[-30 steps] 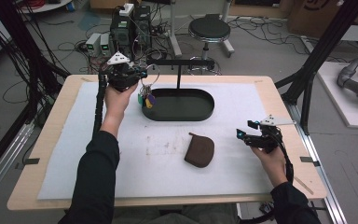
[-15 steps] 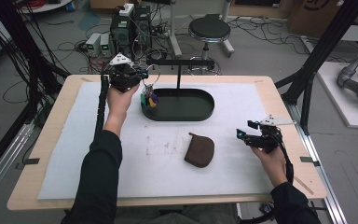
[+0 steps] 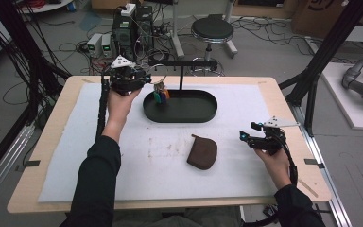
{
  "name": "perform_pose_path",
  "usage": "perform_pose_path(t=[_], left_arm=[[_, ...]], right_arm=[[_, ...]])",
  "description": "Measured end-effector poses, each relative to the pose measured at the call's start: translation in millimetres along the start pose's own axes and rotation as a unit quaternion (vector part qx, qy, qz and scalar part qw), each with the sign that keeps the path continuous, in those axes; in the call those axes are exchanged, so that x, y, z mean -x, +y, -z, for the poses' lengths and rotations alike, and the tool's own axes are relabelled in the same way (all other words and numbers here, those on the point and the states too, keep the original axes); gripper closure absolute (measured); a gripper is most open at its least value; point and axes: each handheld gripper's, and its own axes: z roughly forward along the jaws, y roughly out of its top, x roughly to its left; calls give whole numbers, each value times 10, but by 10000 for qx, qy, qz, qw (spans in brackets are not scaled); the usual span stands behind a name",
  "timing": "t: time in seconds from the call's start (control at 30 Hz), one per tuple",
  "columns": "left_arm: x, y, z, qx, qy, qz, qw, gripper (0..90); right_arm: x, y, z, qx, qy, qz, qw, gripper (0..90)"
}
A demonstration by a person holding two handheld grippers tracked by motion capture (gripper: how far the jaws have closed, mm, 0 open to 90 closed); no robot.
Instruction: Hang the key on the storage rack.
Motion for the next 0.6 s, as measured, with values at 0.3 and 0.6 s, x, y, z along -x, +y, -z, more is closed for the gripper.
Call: perform_pose_path(t=[0.3,0.6], left_arm=[[289,-160,302,-58,-25,-585,9983,408],[514,-428,761,-5,-32,-851,9964,316]], right_arm=[[-14,2,-17,-28,-3,44,10000,331],[-37,7,-34,-49,-57,86,9999,331]])
